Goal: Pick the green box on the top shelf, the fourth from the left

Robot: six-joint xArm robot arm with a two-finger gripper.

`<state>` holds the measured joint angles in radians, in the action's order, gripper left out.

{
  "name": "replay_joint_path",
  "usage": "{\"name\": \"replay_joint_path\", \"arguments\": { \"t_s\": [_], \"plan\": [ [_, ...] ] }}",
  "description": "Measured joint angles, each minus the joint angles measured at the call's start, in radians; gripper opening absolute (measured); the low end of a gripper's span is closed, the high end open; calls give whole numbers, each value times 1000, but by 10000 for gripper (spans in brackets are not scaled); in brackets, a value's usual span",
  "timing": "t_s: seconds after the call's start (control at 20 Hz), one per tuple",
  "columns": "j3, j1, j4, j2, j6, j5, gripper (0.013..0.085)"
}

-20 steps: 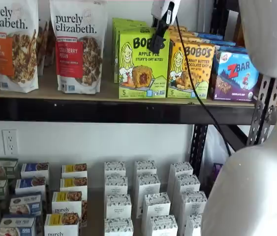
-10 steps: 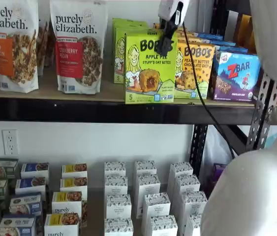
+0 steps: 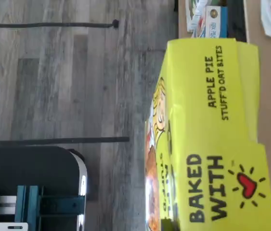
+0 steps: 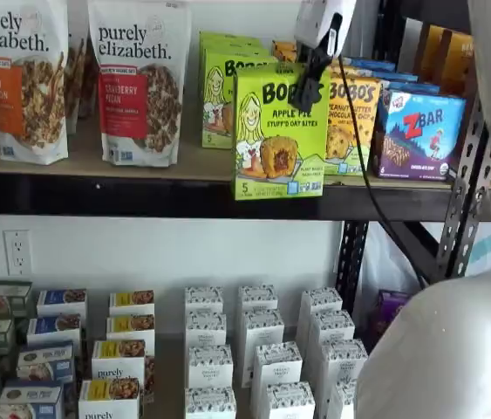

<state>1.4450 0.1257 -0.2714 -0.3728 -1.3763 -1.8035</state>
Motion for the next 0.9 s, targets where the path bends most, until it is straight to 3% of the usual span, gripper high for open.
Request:
{"name": "replay_joint_path", "arguments": {
  "t_s": [0.9],
  "plan": [
    [-190,-63,-3,-172,-64,11,250]
  ]
}}
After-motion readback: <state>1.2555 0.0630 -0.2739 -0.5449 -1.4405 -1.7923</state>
